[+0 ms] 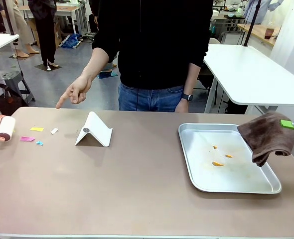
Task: Clean the surface of the table.
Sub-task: If a person points to the right, clean the right side of the table with your right hand, and if they point to the left, clean the left side with your left hand.
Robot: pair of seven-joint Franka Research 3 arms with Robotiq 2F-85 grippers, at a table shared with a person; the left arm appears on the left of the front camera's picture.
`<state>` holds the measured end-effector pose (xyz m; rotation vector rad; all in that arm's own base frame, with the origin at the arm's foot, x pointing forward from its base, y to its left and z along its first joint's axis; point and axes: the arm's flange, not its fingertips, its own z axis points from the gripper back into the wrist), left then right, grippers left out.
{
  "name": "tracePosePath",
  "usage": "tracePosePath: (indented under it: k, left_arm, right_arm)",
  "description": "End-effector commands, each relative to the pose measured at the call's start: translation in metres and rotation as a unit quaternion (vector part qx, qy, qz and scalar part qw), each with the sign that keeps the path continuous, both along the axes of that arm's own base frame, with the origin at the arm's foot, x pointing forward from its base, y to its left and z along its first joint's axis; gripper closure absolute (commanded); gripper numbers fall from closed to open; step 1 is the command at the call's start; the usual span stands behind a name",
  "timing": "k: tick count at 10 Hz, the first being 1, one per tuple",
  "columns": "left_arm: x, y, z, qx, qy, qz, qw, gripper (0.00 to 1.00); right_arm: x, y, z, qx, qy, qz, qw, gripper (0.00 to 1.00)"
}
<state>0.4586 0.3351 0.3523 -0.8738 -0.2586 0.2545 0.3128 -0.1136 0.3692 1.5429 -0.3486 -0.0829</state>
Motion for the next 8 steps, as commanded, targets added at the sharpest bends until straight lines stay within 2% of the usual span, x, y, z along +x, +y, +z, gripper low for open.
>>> tracePosePath:
  k: [1,5,8]
  left_arm:
    - [0.003,-0.002,-0.005,0.008,0.014,0.004,1.0,0.78]
    - [0.016,-0.014,-0.021,0.009,0.019,0.002,1.0,0.78]
    - [0.018,-0.026,-0.035,0.025,0.043,-0.005,0.999,0.78]
  right_arm:
    - [-0.002,0.0,0.001,0.002,-0.003,0.006,1.0,0.99]
    - [-0.002,0.0,0.001,0.002,-0.003,0.006,1.0,0.99]
    - [-0.002,0.0,0.001,0.002,-0.003,0.006,1.0,0.99]
